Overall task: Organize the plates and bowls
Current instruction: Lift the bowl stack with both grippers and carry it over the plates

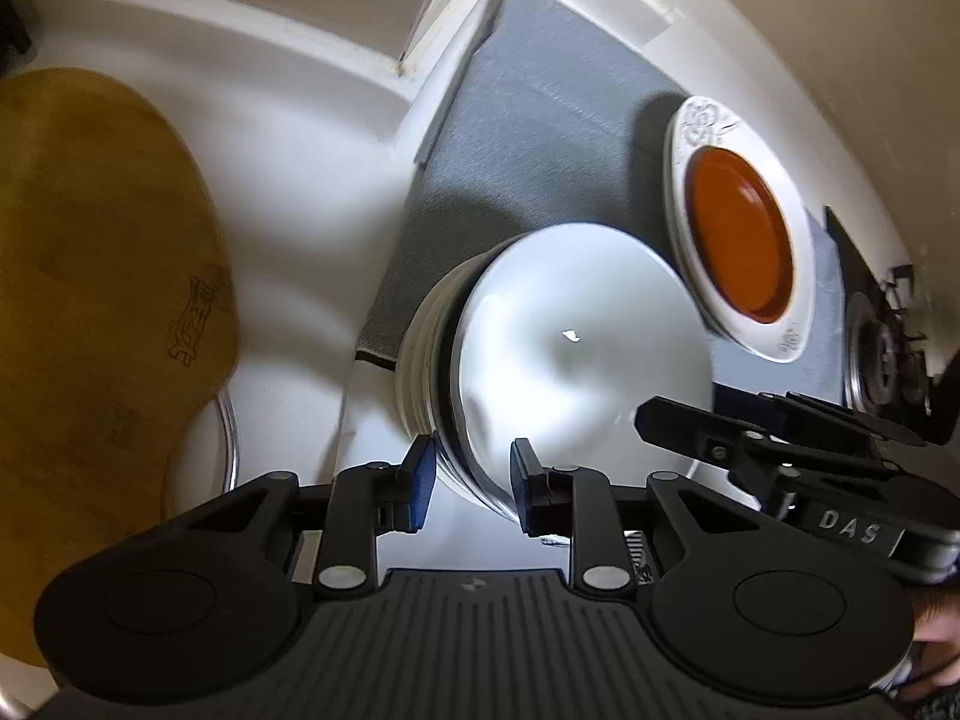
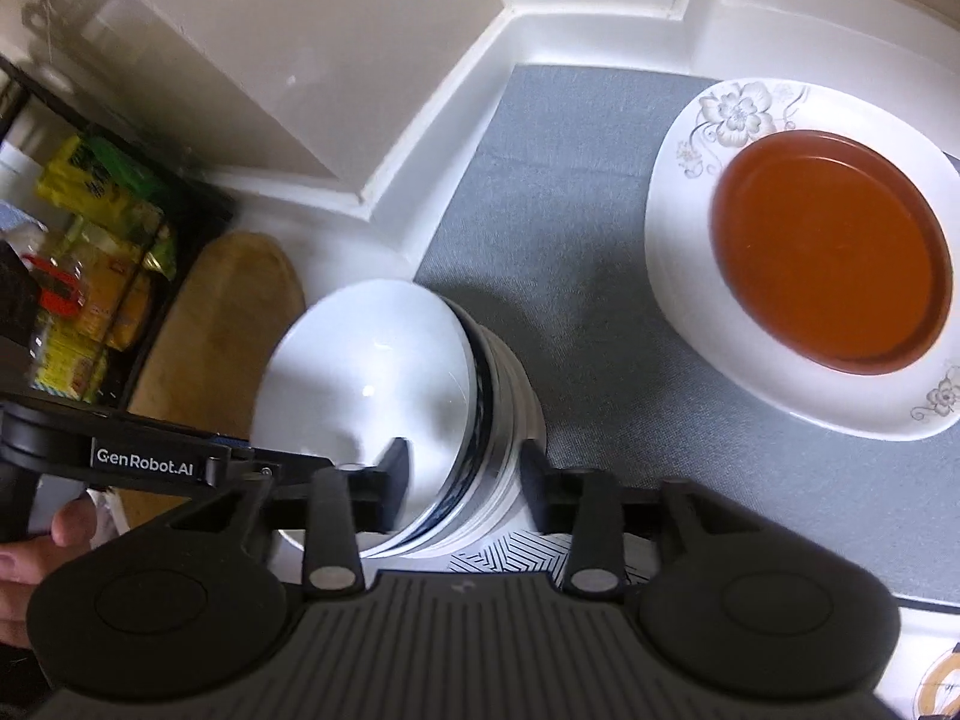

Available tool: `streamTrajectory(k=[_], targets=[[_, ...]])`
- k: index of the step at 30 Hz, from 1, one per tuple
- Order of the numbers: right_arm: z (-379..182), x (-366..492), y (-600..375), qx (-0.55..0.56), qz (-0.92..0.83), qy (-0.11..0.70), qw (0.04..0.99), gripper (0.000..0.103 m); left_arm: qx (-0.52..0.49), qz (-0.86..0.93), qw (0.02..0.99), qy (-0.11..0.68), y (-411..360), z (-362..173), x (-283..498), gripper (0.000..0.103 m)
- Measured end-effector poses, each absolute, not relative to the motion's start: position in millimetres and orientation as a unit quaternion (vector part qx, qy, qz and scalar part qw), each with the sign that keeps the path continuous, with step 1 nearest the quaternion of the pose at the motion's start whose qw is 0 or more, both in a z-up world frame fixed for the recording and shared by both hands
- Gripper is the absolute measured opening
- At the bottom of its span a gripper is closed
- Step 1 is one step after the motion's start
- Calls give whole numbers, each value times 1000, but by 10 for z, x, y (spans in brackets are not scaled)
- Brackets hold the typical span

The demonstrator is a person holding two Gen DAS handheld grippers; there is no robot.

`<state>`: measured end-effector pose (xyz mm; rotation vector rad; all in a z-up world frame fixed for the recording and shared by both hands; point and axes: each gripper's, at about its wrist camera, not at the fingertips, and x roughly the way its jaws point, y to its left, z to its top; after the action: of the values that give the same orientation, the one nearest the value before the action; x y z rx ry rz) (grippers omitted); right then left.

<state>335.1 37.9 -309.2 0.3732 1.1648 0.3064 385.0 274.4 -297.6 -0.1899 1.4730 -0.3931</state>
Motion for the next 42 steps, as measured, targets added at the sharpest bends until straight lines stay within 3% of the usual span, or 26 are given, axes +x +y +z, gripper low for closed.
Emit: streamTrajectory(k=[5, 10, 12, 13, 14, 16, 18, 20, 22, 23, 26, 31, 33, 34, 42], targets=[[-2991, 3356, 266, 190, 122, 512, 829, 71, -62, -183, 756, 625, 2763, -2785, 3849, 28], [-2951, 3451, 340, 158, 111, 504, 842, 74, -28, -192, 783, 591, 2727, -2730, 3865, 25], [-2976, 3492, 359, 152, 113, 509, 840, 56, -21, -188, 780, 597, 2737, -2774, 3866, 18], [-2999, 3507, 346, 159, 110, 512, 837, 32, -22, -188, 777, 600, 2741, -2810, 3870, 18], [-3035, 3526, 318, 177, 114, 516, 830, 24, -30, -190, 775, 602, 2755, -2834, 3876, 18], [-3103, 3539, 267, 204, 113, 522, 820, 23, -41, -193, 771, 606, 2783, -2877, 3893, 19], [-3140, 3514, 215, 224, 106, 522, 816, 28, -52, -196, 766, 610, 2815, -2898, 3900, 19], [-3179, 3495, 168, 241, 109, 525, 809, 55, -53, -199, 759, 618, 2835, -2944, 3914, 26], [-3235, 3473, 147, 256, 124, 530, 799, 73, -63, -197, 749, 629, 2873, -3025, 3949, 41], [-3267, 3471, 146, 263, 133, 534, 793, 80, -73, -199, 741, 638, 2892, -3088, 3971, 43], [-3400, 3472, 130, 292, 126, 545, 776, 88, -115, -209, 708, 665, 2933, -3319, 4042, 46], [-3796, 3458, 85, 377, 130, 566, 721, 88, -165, -221, 686, 673, 2970, -3560, 4086, 51], [-3900, 3420, 75, 397, 128, 561, 715, 82, -171, -219, 688, 670, 2992, -3563, 4075, 47], [-3918, 3410, 78, 394, 123, 563, 716, 65, -168, -218, 693, 666, 3005, -3536, 4059, 42], [-3774, 3368, 85, 380, 136, 550, 731, 49, -118, -213, 712, 658, 2932, -3386, 3939, 40]])
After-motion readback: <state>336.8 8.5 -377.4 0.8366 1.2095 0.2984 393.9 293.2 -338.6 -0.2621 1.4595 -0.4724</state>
